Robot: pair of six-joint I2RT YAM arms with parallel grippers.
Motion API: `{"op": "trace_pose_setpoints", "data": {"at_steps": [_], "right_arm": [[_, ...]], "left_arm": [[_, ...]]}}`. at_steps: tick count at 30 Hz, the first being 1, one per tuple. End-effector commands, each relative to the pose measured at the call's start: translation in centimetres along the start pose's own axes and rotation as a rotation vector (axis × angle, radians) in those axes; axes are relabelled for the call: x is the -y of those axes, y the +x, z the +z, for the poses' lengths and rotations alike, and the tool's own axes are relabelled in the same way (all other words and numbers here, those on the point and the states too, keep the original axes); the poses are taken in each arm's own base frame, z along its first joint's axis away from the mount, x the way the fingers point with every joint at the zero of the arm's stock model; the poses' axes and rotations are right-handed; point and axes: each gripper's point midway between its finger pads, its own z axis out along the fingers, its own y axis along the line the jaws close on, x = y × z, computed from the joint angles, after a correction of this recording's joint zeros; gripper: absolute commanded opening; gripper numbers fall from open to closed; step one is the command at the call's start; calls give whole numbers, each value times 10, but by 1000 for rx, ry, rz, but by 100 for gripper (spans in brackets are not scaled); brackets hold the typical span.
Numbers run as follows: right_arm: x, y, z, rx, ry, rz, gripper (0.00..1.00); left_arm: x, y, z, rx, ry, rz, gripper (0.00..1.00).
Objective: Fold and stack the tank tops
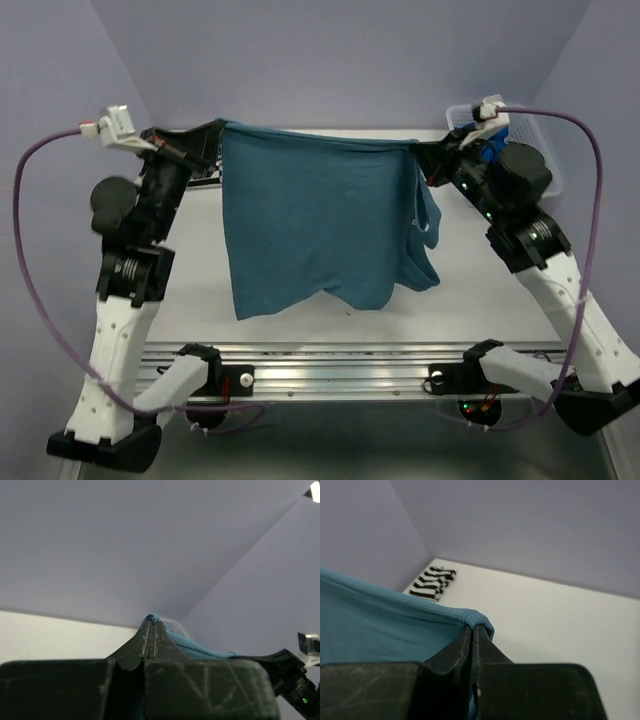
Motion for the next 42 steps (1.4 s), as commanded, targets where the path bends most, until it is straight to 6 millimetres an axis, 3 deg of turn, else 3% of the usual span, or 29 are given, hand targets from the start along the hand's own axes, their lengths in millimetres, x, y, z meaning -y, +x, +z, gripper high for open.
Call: {"op": "trace_pose_setpoints", "data": {"at_steps": [1,2,4,5,6,7,9,11,13,17,18,20,21,23,24,25,27,28,29,30,31,32,34,38,42], "right_arm": [[34,25,44,-93,116,-154,1],[43,22,53,-97,139,-206,1],[52,5,75,-78,152,-256,1],[62,-7,79,-60,169,-272,1],[57,-17,84,-46,126,-282,1],[53,-40,88,0,105,-295,1],[42,-59,88,35,47,-338,1],[32,-69,86,56,7,-364,1],[24,-65,80,44,-43,-385,0],[29,-10,71,-93,-83,-365,1],[37,20,67,-162,-69,-327,1],[48,60,55,-270,-41,-288,2],[57,98,41,-348,-9,-239,4],[65,136,24,-430,21,-185,8],[67,154,15,-470,32,-141,11],[69,187,-2,-549,43,-85,23],[63,216,-18,-642,9,-31,36],[62,228,-25,-687,23,-5,51],[59,229,-26,-701,28,4,60],[54,227,-28,-706,17,30,83],[51,225,-28,-701,3,38,100],[47,219,-31,-674,-12,35,100],[45,211,-28,-620,-13,49,100],[61,208,-29,-578,119,87,100],[95,233,-38,-616,343,143,100]], "left_arm": [[-65,18,63,-29,-203,67,0],[-76,12,81,-14,-244,93,0],[-87,-1,99,12,-282,130,0],[-82,-4,108,-6,-247,154,0],[-76,-18,124,7,-229,160,0],[-76,-28,128,17,-223,167,0],[-59,-48,138,39,-170,185,0],[-58,-55,138,49,-164,201,0],[-66,-48,129,34,-183,202,0],[-104,-15,101,11,-267,179,0],[-125,10,86,-33,-310,162,0],[-143,39,71,-77,-337,121,0],[-169,77,52,-146,-374,88,0],[-189,121,29,-228,-403,-11,0],[-213,160,3,-298,-460,-56,0],[-220,177,-9,-322,-488,-122,0],[-241,213,-45,-391,-558,-160,0],[-244,222,-56,-418,-584,-170,13],[-248,228,-66,-438,-609,-160,27],[-252,234,-83,-470,-662,-161,40],[-253,236,-90,-478,-696,-160,70],[-258,232,-96,-462,-735,-146,83],[-254,225,-102,-448,-747,-135,99],[-244,208,-95,-402,-717,-111,99],[-251,210,-92,-424,-755,-99,99]]}}
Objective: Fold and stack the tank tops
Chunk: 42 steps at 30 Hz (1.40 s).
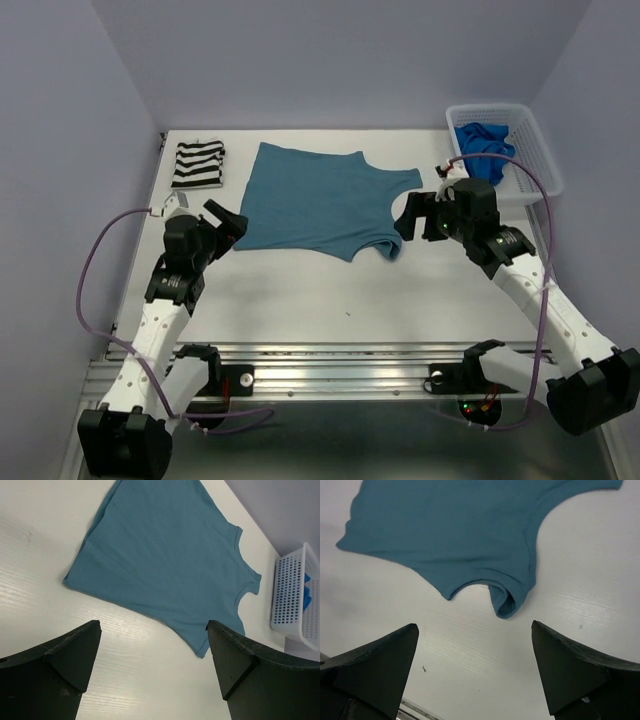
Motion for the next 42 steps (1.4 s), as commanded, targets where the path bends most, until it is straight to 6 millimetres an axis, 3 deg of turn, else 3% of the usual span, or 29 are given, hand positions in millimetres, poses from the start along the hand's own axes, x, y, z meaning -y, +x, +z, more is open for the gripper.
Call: {"op": "trace_pose_setpoints", "data": {"at_steps": [1,3,8,10,11,16,21,24,25,30,31,33,34,35,38,41,42], "right_arm": [[41,29,18,-51,228,127,100],[56,53,26,-115,304,162,100],[57,80,51,-178,278,203,99],[56,87,60,-188,255,211,93],[58,91,70,-191,253,213,84],[59,119,96,-283,222,183,78],[59,129,117,-302,204,181,75],[67,129,127,-292,240,180,66],[69,128,129,-287,250,180,62],[89,109,132,-224,359,126,18],[91,106,131,-220,367,109,9],[91,91,129,-195,370,64,3],[92,88,127,-198,375,54,1],[92,83,125,-190,381,42,1],[92,58,115,-139,391,-12,1],[88,20,93,-48,401,-84,1],[88,7,84,-20,412,-118,1]], "left_arm": [[-5,-6,7,1,-63,19,99],[-20,4,14,-33,-123,16,99],[-47,19,32,-75,-230,13,99],[-54,23,41,-87,-259,5,99],[-57,23,44,-85,-273,2,99],[-70,38,65,-120,-299,-14,97],[-87,57,82,-196,-353,-17,91],[-91,64,100,-226,-359,-26,85],[-92,65,103,-232,-365,-24,83],[-99,72,120,-265,-389,-21,64],[-99,72,122,-266,-390,-20,55],[-99,73,130,-282,-382,-9,32],[-96,75,131,-299,-367,-10,6],[-94,76,134,-310,-359,-7,0],[-75,67,137,-303,-288,8,0],[-41,30,128,-203,-202,30,0],[-19,3,116,-118,-152,40,0]]}}
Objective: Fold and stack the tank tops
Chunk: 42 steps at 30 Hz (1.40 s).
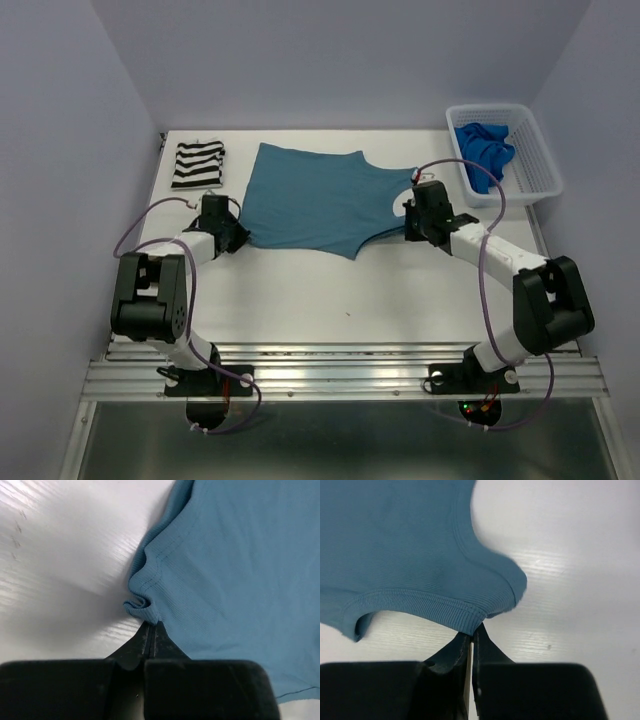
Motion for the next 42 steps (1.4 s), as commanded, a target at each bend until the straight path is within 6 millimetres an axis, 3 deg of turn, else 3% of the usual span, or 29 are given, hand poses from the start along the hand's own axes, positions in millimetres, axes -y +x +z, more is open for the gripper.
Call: {"op": "trace_pose_setpoints", "data": {"at_steps": [1,2,3,5,6,7,8,9,11,12,14,16,19,22,24,25,28,29,30,32,33,35,36,37,38,39,40,41,42], "right_arm": [[8,-89,-68,283,31,-84,1],[8,-98,-82,321,26,-94,1],[8,-106,-96,362,19,-99,1],[4,-127,-140,465,-34,-128,1],[2,-132,-155,496,-58,-136,1],[-6,-132,-168,509,-112,-178,1],[-8,-135,-193,557,-151,-198,1],[-16,-141,-213,593,-206,-227,1],[-18,-142,-243,636,-245,-233,1],[-20,-150,-280,717,-284,-235,1],[-18,-152,-313,774,-307,-231,1],[-19,-155,-363,872,-365,-237,1],[-25,-150,-413,962,-454,-264,1],[-29,-145,-427,990,-503,-264,2],[-29,-147,-415,966,-488,-242,4],[-22,-151,-405,940,-449,-170,5],[-1,-161,-354,842,-281,-59,4],[0,-161,-324,773,-237,-52,4],[2,-160,-307,735,-205,-44,4],[7,-158,-272,663,-135,-29,4],[7,-148,-232,569,-97,-40,4],[8,-142,-191,498,-48,-31,6],[7,-130,-144,381,-25,-49,7],[6,-129,-123,335,-30,-63,8],[6,-131,-99,290,-88,-60,11],[6,-133,-77,245,-108,-59,14],[7,-116,-24,118,-120,-44,18],[6,-144,-19,123,-131,-31,25],[10,-150,-7,91,-112,-26,34]], "left_arm": [[62,-68,-69,236,192,45,0],[69,-80,-86,291,216,48,0],[79,-100,-120,399,256,41,0],[95,-119,-164,499,331,40,0],[103,-128,-203,580,397,37,0],[110,-136,-227,628,435,33,0],[112,-140,-250,671,467,27,0],[115,-145,-292,749,522,16,0],[119,-146,-334,810,588,20,0],[123,-144,-374,861,661,31,0],[124,-141,-410,899,718,40,0],[124,-138,-458,961,790,38,0],[123,-136,-504,1027,853,32,0],[127,-137,-516,1035,874,35,0],[130,-139,-511,1023,867,37,0],[134,-143,-497,997,845,37,0],[142,-149,-447,913,783,41,0],[144,-150,-431,889,765,43,0],[145,-152,-396,839,724,35,0],[146,-153,-353,780,672,30,0],[149,-157,-318,741,636,29,0],[138,-149,-251,660,548,25,0],[132,-148,-199,597,466,21,1],[127,-147,-172,569,416,26,12],[122,-149,-145,541,353,35,37],[115,-155,-122,529,276,38,51],[119,-162,-86,452,194,62,76],[124,-168,-73,409,161,86,98],[127,-172,-65,384,125,105,99]]}}
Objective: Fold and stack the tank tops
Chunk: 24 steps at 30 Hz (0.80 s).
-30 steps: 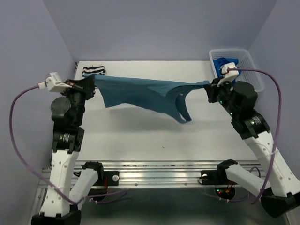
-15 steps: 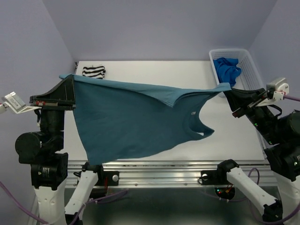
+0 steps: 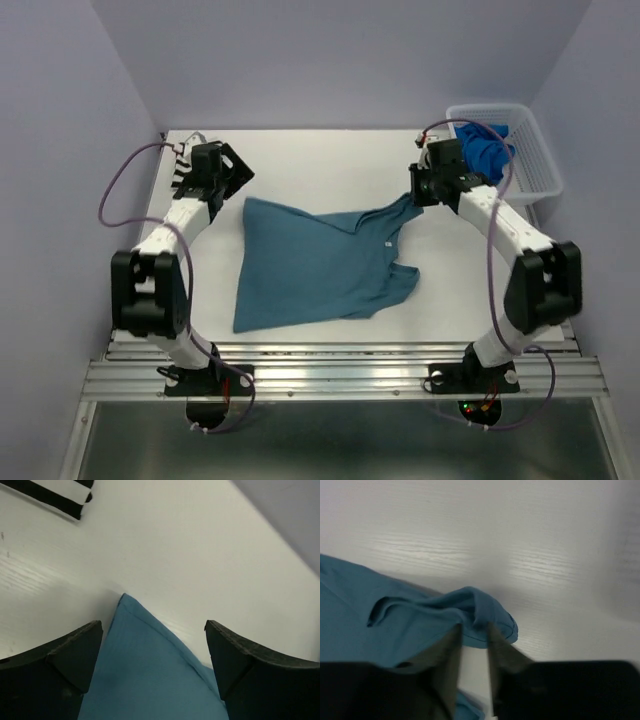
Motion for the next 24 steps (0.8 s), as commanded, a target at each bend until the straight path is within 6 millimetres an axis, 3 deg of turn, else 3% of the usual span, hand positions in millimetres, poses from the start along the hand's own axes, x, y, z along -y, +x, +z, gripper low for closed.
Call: {"op": "trace_pose_setpoints", "data": {"at_steps": [1,2,4,7,8,11,12,13,14,15,16,17,19,20,24], "right_arm": [[14,-56,49,-2,-23,30,54],[13,-64,58,-18,-28,23,99],[7,-72,57,3,-60,14,100],[2,-69,41,42,-86,30,100],[-2,-72,36,76,-108,39,100],[-6,-48,11,79,-132,90,100],[-9,-51,-9,120,-142,115,100],[-8,-19,-7,67,-137,148,100],[-8,-14,-13,87,-135,199,100],[-7,-5,-18,89,-123,232,100],[-6,-4,-34,127,-117,264,100],[-1,25,-29,84,-81,337,100],[-2,40,-40,86,-85,376,100],[1,63,-38,38,-64,385,100],[13,115,-42,-44,26,442,100]], "left_arm": [[31,-42,40,14,-63,80,99],[36,-48,42,19,-61,105,99],[52,-56,39,45,-33,112,99],[60,-59,26,61,-4,129,99],[54,-47,26,36,-11,134,99],[42,-17,19,-31,3,142,99],[39,-7,17,-55,6,140,99],[38,-3,11,-57,16,137,99],[24,18,11,-98,-2,135,99],[24,30,7,-126,20,130,99],[30,30,3,-108,59,120,99],[20,54,0,-165,71,114,99],[30,74,-5,-194,158,111,99],[32,81,-7,-207,173,116,99],[29,108,2,-271,169,143,99]]}}
